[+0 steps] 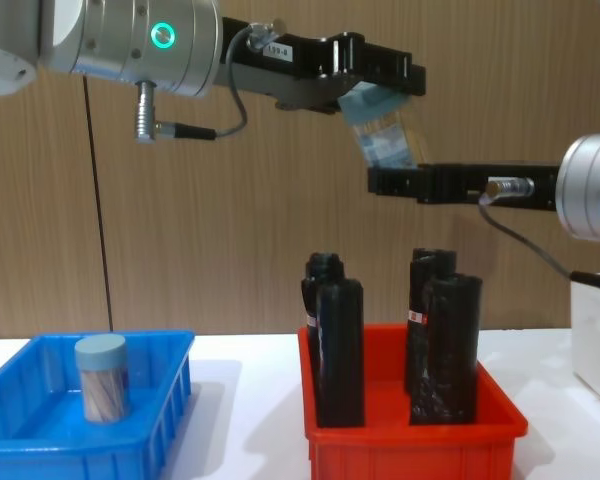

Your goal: Pick the cotton swabs from the blue box and place them into the white box.

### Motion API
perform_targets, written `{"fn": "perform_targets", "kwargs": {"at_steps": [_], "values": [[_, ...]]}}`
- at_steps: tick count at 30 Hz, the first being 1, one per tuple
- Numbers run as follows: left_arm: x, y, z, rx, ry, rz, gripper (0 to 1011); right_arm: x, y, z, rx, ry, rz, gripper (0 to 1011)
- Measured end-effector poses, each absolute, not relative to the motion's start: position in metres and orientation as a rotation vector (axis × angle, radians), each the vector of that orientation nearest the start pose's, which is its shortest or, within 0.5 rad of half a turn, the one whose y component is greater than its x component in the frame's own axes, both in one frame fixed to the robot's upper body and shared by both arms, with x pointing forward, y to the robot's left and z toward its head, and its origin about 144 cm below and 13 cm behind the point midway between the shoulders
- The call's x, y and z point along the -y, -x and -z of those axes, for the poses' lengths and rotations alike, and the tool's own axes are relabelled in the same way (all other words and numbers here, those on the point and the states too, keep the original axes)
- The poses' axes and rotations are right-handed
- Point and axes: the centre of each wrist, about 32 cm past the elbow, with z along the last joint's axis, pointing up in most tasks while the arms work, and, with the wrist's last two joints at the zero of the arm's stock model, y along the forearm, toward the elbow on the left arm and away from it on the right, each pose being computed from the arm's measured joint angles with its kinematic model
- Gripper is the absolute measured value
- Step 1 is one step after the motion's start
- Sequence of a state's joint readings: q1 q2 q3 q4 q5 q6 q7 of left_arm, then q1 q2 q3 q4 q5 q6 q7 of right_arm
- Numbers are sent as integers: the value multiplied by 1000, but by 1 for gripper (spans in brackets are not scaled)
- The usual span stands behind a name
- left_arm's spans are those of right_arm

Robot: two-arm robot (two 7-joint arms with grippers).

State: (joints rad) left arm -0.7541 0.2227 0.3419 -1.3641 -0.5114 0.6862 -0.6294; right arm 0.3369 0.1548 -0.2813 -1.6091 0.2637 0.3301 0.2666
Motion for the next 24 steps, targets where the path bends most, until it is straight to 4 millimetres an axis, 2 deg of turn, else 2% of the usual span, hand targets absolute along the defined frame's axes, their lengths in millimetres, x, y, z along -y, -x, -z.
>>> {"fn": "perform_targets", "kwargs": {"at_steps": [4, 8, 13, 24], "values": [[-202, -611, -1364, -239, -97, -587, 747, 181, -528, -1263, -17, -12, 1004, 668], [-202, -611, -1364, -239, -97, -587, 894, 181, -528, -1263, -17, -15, 1003, 668], [-202, -611, -1364, -238, -96, -587, 999, 181, -528, -1263, -16, -17, 1002, 668], [-202, -611, -1365, -236, -94, -587, 1003, 181, -527, -1262, -18, -27, 1001, 668]]}}
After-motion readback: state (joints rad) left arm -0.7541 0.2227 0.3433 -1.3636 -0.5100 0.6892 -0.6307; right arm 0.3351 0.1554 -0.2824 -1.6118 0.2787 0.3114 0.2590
